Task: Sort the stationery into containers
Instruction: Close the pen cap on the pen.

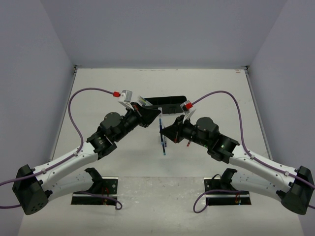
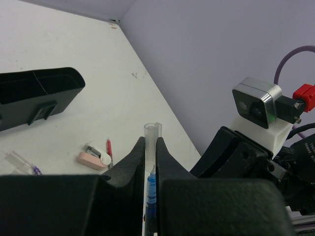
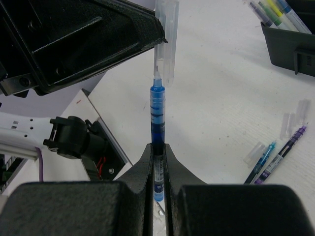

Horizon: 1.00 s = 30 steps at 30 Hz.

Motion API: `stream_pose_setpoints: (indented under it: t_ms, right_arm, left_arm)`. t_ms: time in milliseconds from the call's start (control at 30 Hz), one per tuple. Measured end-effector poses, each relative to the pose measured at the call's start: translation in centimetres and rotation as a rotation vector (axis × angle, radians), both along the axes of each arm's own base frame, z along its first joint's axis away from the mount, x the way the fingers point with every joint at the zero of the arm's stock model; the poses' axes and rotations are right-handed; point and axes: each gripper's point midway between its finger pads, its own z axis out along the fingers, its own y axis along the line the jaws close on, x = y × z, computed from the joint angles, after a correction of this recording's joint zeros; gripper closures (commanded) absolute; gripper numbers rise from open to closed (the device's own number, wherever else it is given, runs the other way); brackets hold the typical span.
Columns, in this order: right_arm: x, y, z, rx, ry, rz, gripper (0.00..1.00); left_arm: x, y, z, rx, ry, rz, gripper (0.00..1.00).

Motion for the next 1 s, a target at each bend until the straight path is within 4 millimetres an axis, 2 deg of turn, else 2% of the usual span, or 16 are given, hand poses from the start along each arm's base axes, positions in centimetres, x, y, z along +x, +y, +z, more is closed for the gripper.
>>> stream_pose_setpoints:
  t_ms: [667, 1000]
  right_arm:
    - [0.5, -0.3, 0.3, -0.014, 0.008, -0.016, 1.0]
    - [0.8, -0.2, 2.0, -0.005, 0.002, -0.02, 1.0]
  left_arm:
    - [-0.2, 0.0, -0.3, 0.005, -0.011, -0.01, 1.0]
    - [-0.8, 0.1, 1.0, -0.049, -0.073, -0.035, 1.0]
